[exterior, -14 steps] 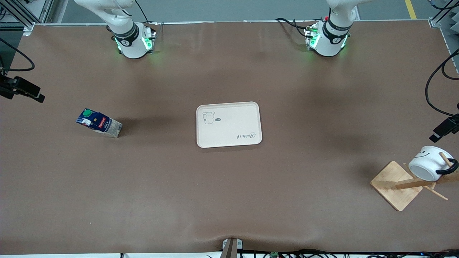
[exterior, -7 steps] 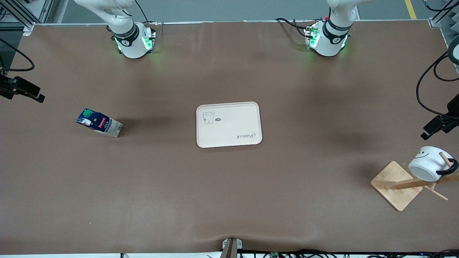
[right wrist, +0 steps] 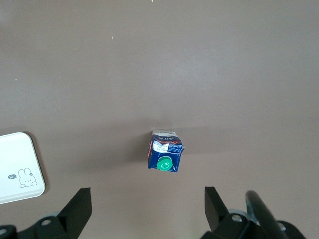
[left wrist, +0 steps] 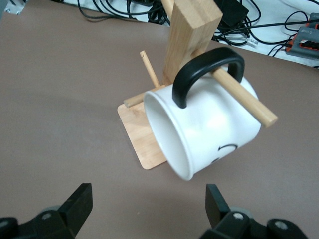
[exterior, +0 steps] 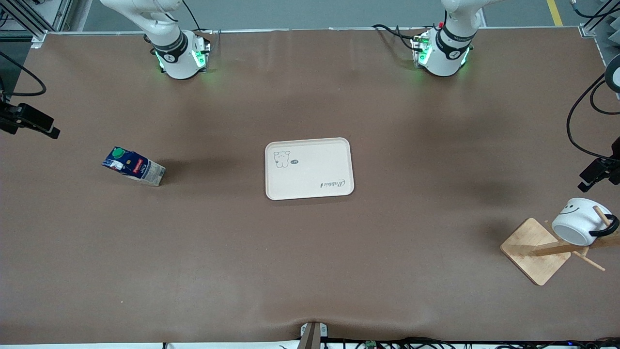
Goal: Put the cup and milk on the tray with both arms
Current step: 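Reach the left gripper to the white mug and grasp its rim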
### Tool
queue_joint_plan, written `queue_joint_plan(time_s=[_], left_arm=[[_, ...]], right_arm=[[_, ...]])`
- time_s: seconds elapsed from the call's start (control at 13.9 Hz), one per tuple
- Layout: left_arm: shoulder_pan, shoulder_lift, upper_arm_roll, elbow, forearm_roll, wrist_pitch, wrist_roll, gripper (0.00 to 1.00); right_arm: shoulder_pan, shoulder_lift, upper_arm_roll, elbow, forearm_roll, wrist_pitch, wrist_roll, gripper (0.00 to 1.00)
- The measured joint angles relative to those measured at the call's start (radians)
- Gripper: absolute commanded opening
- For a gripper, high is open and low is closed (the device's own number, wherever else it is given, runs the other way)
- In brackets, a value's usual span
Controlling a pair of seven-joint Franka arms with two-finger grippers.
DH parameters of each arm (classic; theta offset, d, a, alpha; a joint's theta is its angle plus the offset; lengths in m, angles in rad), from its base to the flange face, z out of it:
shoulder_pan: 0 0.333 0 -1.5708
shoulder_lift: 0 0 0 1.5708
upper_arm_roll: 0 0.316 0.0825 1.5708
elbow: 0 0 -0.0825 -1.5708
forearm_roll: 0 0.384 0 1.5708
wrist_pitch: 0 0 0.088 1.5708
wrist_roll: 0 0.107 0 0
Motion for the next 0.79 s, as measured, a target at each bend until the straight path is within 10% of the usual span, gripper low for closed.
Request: queue_joint_plan(time_s=[0.22, 0.79], left_arm=[[-0.001, 0.026, -0.029, 0.002, -0.058, 0.049, 0.019, 0.94], [-0.003, 0.051, -0.059, 0.006, -0.067, 0.099, 0.139, 0.02]], right_arm=[[0.0, 0.003, 0.0, 0.0, 0.0, 0.0, 0.0, 1.0], [0.0, 0.006, 0.0, 0.0, 0.0, 0.006, 0.0, 1.0]])
